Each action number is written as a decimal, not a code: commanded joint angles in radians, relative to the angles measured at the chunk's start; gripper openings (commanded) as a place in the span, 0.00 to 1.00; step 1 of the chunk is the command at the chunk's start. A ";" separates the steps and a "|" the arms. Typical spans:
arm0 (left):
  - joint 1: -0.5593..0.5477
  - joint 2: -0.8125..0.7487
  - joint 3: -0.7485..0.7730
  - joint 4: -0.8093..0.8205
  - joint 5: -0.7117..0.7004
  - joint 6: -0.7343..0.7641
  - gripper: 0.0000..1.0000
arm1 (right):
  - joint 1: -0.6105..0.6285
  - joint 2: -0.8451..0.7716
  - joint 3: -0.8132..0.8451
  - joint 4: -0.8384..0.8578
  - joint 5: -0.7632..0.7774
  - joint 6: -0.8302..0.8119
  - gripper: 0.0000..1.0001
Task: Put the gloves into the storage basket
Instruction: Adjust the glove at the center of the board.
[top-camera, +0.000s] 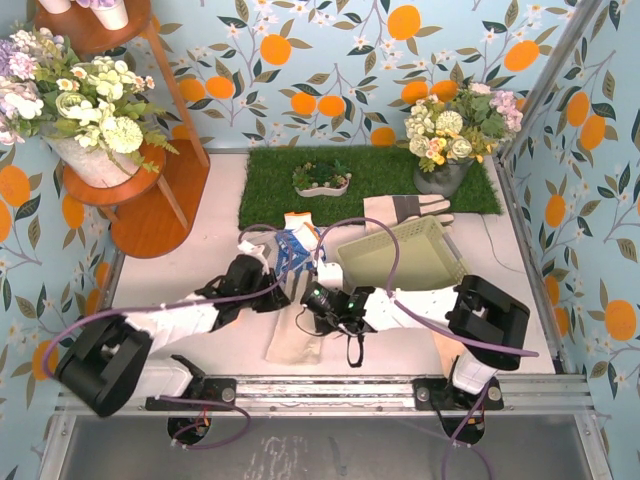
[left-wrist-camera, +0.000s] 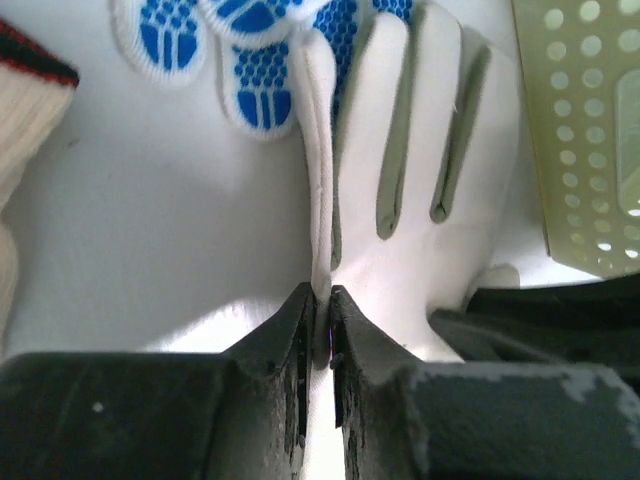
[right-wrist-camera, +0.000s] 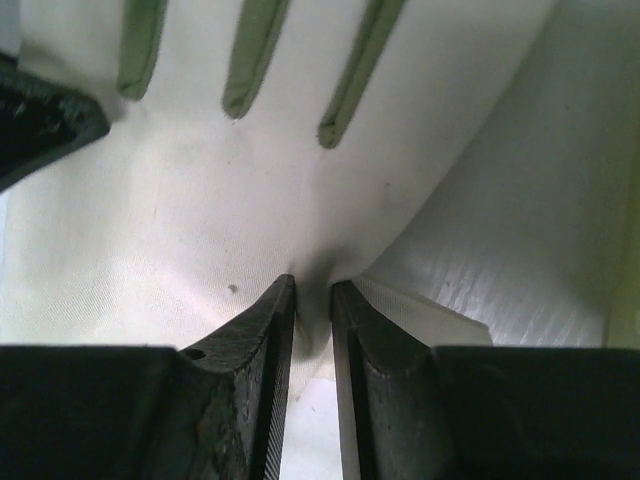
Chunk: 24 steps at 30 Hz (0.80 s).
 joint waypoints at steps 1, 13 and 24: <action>-0.002 -0.106 -0.070 -0.019 0.012 -0.066 0.14 | -0.026 0.019 0.000 0.088 -0.017 -0.056 0.18; -0.002 -0.164 -0.046 -0.086 -0.059 -0.069 0.54 | -0.021 -0.043 -0.012 0.083 -0.065 -0.076 0.44; 0.001 -0.304 0.230 -0.368 -0.195 0.108 0.93 | -0.121 -0.400 0.057 -0.152 0.027 -0.216 0.60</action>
